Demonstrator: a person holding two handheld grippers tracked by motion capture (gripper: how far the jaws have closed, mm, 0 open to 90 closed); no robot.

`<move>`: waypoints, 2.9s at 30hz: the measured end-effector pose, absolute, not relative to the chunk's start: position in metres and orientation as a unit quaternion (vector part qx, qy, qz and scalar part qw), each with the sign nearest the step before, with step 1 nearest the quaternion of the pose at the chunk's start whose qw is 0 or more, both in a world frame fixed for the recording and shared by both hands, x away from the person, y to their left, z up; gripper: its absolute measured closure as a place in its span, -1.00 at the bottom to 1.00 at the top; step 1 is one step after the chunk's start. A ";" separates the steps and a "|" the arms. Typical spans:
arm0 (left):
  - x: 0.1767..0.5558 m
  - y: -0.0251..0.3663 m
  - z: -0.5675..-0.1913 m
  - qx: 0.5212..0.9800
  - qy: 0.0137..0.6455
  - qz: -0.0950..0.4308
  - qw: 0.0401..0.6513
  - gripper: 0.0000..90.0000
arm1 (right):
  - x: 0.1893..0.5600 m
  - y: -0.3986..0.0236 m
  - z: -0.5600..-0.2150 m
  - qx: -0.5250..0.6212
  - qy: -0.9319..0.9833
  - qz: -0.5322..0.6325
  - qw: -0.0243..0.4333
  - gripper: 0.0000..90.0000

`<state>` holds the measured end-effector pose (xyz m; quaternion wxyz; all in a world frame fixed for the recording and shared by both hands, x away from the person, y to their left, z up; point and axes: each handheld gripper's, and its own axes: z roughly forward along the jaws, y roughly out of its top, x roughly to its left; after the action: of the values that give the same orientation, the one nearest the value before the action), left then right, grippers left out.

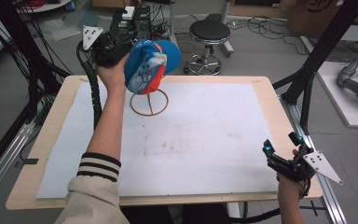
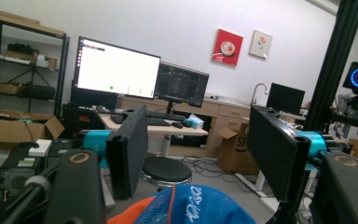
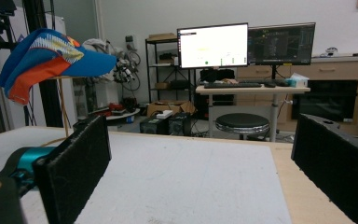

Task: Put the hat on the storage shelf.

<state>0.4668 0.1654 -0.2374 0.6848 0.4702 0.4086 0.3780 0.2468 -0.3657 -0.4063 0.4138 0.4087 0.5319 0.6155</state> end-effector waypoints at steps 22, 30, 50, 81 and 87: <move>0.403 0.197 -0.235 0.491 0.390 0.422 0.655 -0.65 | 0.246 -0.365 -0.404 0.409 0.529 0.624 0.405 -0.90; 0.384 0.204 -0.245 0.500 0.380 0.431 0.648 -0.67 | 0.246 -0.367 -0.403 0.404 0.530 0.625 0.405 -0.90; 0.326 0.226 -0.270 0.488 0.374 0.459 0.641 -0.67 | 0.245 -0.366 -0.398 0.397 0.526 0.631 0.409 -0.90; 0.231 0.287 -0.343 0.468 0.416 0.484 0.611 -0.66 | 0.248 -0.357 -0.395 0.394 0.534 0.624 0.413 -0.91; 0.226 0.291 -0.354 0.470 0.420 0.489 0.604 -0.67 | 0.249 -0.357 -0.395 0.393 0.535 0.624 0.412 -0.91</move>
<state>0.2260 0.2908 -0.3541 0.6038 0.4696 0.4196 0.4886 0.2488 -0.3571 -0.3954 0.4125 0.3933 0.5351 0.6236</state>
